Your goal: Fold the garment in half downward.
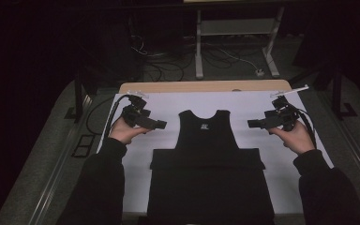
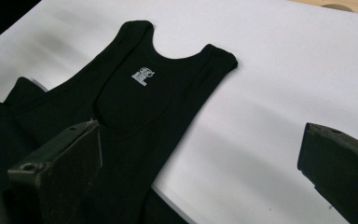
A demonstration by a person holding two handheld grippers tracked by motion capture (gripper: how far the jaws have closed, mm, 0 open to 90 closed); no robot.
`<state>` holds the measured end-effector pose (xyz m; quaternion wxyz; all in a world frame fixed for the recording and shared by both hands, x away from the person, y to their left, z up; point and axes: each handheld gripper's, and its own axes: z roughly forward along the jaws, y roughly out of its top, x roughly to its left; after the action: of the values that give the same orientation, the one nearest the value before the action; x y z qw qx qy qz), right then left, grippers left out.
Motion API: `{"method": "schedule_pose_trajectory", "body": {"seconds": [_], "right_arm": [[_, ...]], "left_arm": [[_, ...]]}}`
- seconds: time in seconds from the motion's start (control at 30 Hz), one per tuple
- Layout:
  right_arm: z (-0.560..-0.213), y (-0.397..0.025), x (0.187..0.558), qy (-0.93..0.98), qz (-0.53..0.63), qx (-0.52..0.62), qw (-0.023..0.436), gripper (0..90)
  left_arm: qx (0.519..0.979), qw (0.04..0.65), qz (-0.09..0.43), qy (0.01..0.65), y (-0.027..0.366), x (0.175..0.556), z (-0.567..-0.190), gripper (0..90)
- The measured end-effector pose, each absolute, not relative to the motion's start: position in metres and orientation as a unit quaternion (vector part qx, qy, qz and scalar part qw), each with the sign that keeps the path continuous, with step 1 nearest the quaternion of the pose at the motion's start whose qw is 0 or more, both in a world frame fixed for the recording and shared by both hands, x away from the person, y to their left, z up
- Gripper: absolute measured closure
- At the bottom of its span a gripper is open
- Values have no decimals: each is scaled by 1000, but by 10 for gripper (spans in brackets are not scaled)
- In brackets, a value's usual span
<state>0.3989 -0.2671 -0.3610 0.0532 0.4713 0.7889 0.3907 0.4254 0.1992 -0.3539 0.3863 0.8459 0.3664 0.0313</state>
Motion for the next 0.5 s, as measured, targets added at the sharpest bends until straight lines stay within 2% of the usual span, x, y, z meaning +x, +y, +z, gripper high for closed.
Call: {"method": "schedule_pose_trajectory", "body": {"seconds": [0.5], "right_arm": [[-373, -248, 419, 793, 384, 471, 48, 0]], "left_arm": [[848, 382, 20, 368, 179, 444, -371, 0]]}}
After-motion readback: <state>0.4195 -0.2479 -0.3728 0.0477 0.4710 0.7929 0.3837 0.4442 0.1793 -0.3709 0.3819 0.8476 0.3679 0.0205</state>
